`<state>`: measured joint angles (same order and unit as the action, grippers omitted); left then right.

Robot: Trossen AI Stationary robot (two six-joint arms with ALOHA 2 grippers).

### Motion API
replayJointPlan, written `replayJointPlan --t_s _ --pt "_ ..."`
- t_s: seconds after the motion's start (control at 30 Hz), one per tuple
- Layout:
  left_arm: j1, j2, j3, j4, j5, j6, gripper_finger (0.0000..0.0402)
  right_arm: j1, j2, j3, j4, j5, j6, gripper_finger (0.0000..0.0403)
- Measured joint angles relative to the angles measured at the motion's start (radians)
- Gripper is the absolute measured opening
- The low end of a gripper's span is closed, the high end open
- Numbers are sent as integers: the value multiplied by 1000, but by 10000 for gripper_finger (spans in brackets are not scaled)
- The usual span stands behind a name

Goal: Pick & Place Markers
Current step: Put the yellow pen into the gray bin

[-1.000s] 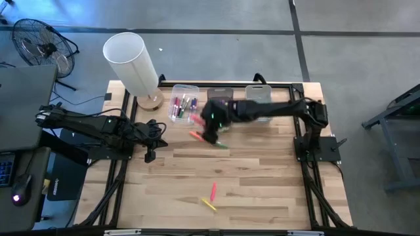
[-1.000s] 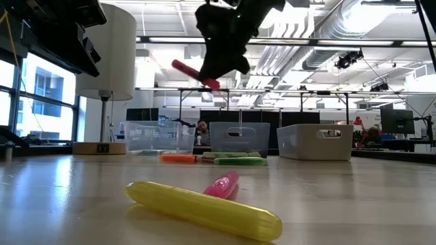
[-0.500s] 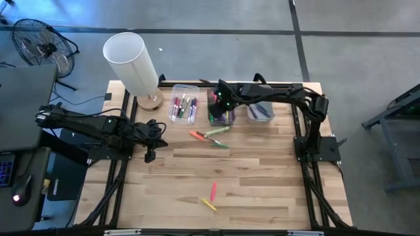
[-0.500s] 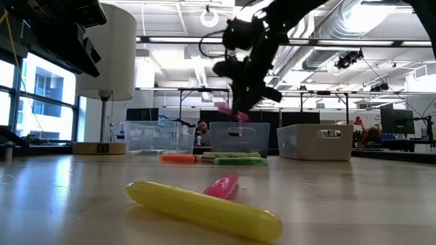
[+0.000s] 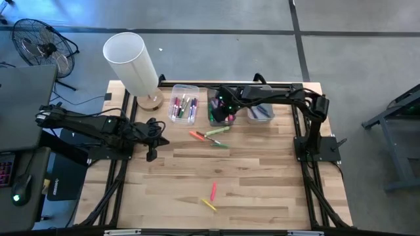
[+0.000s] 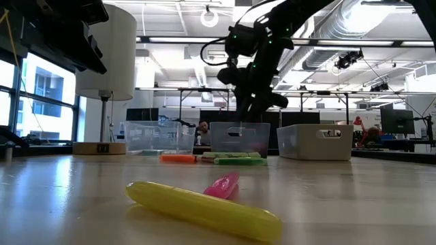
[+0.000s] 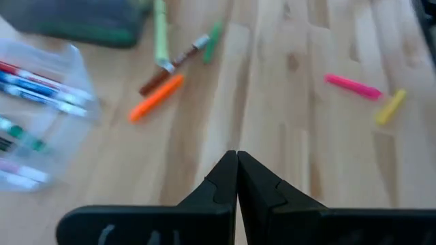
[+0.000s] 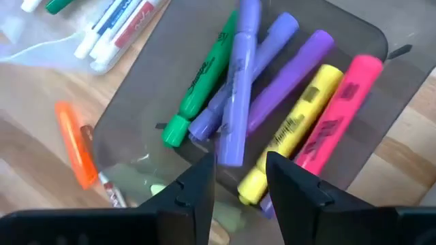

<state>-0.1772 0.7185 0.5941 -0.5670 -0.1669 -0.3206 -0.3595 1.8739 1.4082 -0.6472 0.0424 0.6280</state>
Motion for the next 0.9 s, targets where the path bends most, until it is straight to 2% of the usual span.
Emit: replayJointPlan --t_s 0.1,0.23,0.4,0.53,0.73,0.9 --pt "0 0 0 9 -35 1 27 0 -24 0 -6 -18 -19 121" --pt "0 0 0 76 -40 1 91 15 -84 0 -9 -23 -51 122" --pt "0 0 0 137 -71 1 153 92 -205 1 -57 -12 -109 123" --pt "0 15 14 167 -71 -8 164 218 -288 1 -171 99 -131 123" --pt "0 220 114 161 -21 -3 165 437 -327 -6 -317 253 -103 116" --pt "-9 456 246 118 61 44 165 559 -340 -178 -187 237 -7 99"
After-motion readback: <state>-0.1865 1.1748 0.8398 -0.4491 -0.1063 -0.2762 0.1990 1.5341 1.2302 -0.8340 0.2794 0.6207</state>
